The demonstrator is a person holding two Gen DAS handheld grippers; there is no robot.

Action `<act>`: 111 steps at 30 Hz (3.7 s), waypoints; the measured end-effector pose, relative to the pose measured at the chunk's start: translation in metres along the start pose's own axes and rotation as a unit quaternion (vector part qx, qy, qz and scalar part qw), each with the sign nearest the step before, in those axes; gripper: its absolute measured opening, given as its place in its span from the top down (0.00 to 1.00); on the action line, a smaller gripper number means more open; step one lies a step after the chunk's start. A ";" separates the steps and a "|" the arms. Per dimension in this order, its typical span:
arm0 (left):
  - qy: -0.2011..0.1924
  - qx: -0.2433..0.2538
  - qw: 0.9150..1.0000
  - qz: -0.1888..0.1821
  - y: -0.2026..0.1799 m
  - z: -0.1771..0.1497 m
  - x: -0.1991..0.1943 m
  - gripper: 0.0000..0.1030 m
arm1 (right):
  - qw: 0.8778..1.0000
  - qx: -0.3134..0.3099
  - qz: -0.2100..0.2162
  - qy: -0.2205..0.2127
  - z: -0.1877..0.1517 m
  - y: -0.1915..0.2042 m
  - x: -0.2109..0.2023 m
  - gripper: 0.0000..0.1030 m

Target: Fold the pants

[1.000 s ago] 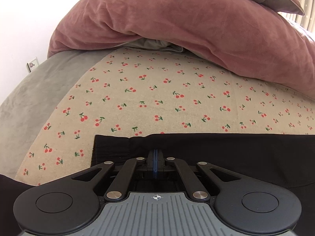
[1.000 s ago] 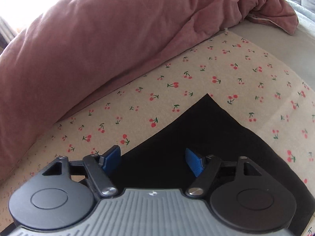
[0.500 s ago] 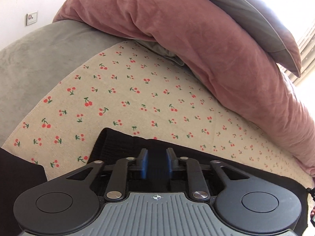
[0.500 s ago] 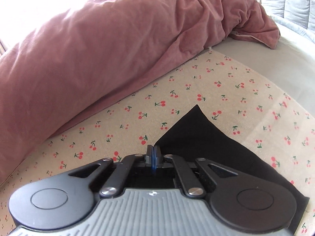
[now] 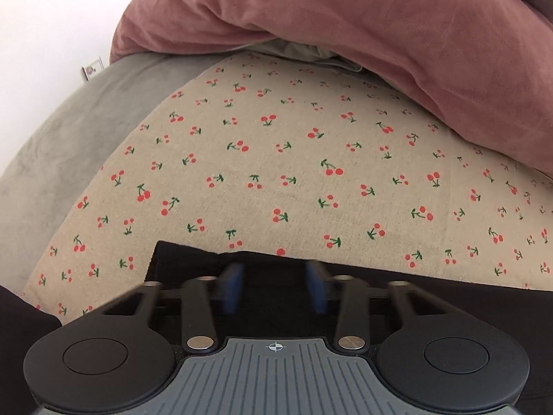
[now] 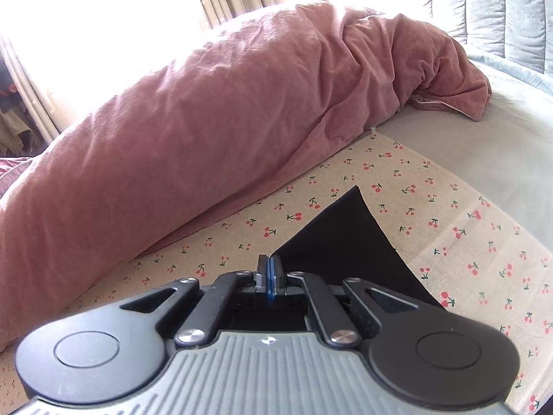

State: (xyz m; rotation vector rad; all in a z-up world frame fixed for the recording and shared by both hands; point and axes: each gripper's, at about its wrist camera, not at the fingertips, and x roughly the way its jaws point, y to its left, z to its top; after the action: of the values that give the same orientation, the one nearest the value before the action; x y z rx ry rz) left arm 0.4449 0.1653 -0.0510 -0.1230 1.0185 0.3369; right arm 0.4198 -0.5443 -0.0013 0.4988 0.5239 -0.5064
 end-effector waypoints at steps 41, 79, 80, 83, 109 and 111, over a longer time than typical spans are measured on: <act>0.018 -0.198 0.976 -0.087 0.029 0.000 0.007 1.00 | 0.957 0.247 0.054 0.145 -0.075 -0.079 -0.009 0.39; -0.019 -0.258 0.903 -0.343 0.132 -0.115 -0.137 0.67 | 0.973 0.182 0.137 0.045 -0.192 -0.189 -0.242 0.97; -0.020 -0.248 0.910 -0.332 0.121 -0.107 -0.134 0.37 | 0.973 0.182 0.137 0.043 -0.193 -0.188 -0.241 0.97; -0.001 -0.228 0.928 -0.297 0.087 -0.087 -0.112 0.23 | 0.972 0.187 0.138 0.031 -0.193 -0.187 -0.244 0.97; -0.055 -0.261 0.929 -0.257 0.158 -0.151 -0.164 1.00 | 0.984 0.101 0.148 -0.023 -0.170 -0.193 -0.292 0.98; -0.040 -0.250 0.934 -0.251 0.169 -0.175 -0.165 1.00 | 0.985 0.107 0.136 0.005 -0.185 -0.209 -0.287 0.98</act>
State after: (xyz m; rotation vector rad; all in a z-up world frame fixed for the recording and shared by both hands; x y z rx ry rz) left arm 0.1682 0.2436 0.0071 -0.8104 0.7669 0.1217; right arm 0.0226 -0.5083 -0.0404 0.7677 0.4040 -0.2992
